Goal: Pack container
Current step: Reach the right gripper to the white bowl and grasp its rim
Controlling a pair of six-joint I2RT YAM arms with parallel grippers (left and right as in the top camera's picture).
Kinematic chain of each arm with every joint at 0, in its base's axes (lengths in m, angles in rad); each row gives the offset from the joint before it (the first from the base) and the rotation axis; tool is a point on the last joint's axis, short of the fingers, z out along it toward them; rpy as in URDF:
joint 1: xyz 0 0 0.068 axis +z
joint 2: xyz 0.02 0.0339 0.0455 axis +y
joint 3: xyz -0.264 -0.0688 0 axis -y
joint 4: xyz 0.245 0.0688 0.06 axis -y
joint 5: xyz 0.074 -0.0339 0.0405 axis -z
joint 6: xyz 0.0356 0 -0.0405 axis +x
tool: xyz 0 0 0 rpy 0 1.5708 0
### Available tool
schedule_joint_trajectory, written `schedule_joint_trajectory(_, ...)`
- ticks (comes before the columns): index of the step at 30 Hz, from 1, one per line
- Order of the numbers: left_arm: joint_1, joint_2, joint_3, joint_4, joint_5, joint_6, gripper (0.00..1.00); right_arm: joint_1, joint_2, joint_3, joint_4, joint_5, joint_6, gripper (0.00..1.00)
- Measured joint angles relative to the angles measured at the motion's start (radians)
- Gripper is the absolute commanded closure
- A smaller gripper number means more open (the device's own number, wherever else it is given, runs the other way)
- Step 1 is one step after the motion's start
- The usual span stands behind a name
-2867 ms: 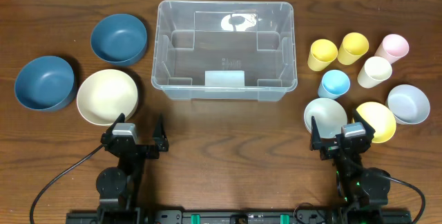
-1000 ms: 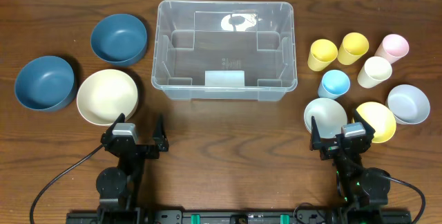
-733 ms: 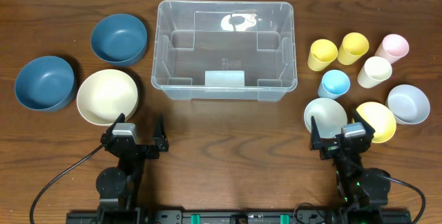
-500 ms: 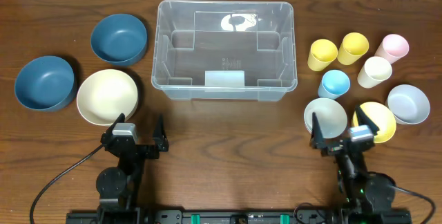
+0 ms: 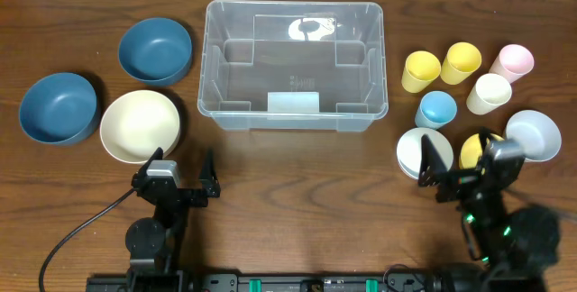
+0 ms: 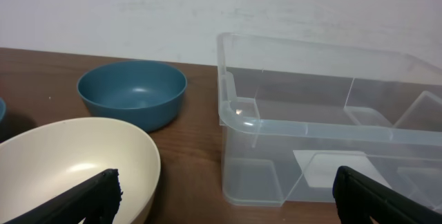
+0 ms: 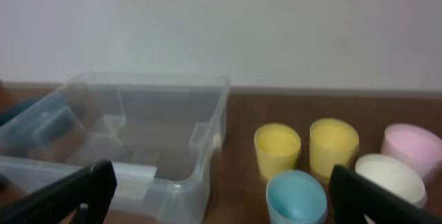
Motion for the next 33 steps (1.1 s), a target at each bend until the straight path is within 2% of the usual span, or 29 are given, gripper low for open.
schedule_joint_trajectory(7, 0.0, 0.0, 0.0, 0.0, 0.0, 0.0, 0.02, -0.001, 0.442, 0.513, -0.495, -0.06, 0.007, 0.01)
schedule_joint_trajectory(11, 0.0, 0.0, 0.0, 0.0, 0.0, 0.0, 0.02, -0.001, 0.605, 0.655, -0.613, -0.142, 0.008, 0.01)
schedule_joint_trajectory(15, 0.0, 0.0, 0.0, 0.0, 0.0, 0.0, 0.02, -0.001, 0.699, 0.67, -0.693, -0.201, 0.009, 0.01)
schedule_joint_trajectory(18, 0.0, 0.0, 0.0, 0.0, 0.0, 0.0, 0.02, -0.001, 0.774, 0.67, -0.768, -0.184, 0.037, 0.08)
schedule_joint_trajectory(24, 0.0, 0.0, 0.0, 0.0, 0.0, 0.0, 0.02, -0.001, 0.915, 0.665, -0.909, 0.008, 0.307, 0.09)
schedule_joint_trajectory(28, 0.0, 0.0, 0.0, 0.0, 0.0, 0.0, 0.02, -0.001, 0.951, 0.612, -0.908, 0.108, 0.497, 0.09)
schedule_joint_trajectory(33, 0.0, 0.0, 0.0, 0.0, 0.0, 0.0, 0.02, -0.001, 0.959, 0.469, -0.837, 0.194, 0.715, 0.12)
